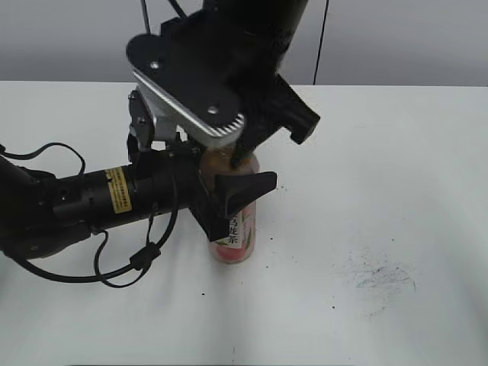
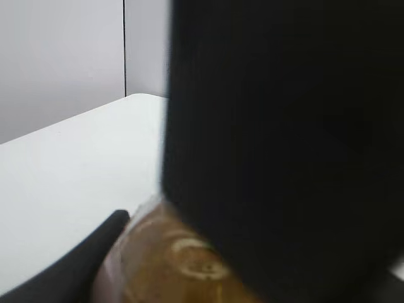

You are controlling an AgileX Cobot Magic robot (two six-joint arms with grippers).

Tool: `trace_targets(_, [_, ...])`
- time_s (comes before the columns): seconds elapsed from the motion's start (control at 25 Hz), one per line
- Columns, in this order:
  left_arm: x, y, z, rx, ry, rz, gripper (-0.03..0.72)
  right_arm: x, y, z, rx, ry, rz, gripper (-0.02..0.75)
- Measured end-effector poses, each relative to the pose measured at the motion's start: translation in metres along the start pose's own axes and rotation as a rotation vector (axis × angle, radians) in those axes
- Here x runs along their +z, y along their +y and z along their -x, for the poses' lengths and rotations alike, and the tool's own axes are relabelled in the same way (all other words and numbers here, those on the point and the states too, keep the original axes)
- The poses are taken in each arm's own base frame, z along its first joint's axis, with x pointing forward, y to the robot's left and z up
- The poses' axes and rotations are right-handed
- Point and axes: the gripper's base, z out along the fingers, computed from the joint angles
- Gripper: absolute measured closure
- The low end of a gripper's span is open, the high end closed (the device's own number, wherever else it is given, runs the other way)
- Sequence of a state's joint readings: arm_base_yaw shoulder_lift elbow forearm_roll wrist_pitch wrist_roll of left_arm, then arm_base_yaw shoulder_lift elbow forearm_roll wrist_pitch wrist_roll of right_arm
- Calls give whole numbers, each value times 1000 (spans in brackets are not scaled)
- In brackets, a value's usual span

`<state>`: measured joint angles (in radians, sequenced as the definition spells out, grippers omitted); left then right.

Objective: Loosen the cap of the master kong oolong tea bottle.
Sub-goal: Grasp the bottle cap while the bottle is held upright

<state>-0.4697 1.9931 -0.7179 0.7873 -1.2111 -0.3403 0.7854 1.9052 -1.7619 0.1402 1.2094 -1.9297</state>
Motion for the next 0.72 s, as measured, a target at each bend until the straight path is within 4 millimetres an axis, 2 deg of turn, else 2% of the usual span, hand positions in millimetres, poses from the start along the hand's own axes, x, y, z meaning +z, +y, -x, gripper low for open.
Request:
trace_targets(0.2, [0,0,0,-3,1,1,241,0,1,-3,596,30,4,170])
trace_targets(0.52, [0,0,0,-4,0,3,241,0,1,-5,1411,55,-30,164])
trace_targets(0.72, [0,0,0,-4,0,3,241,-1,3,-13,1826,139,-108,162])
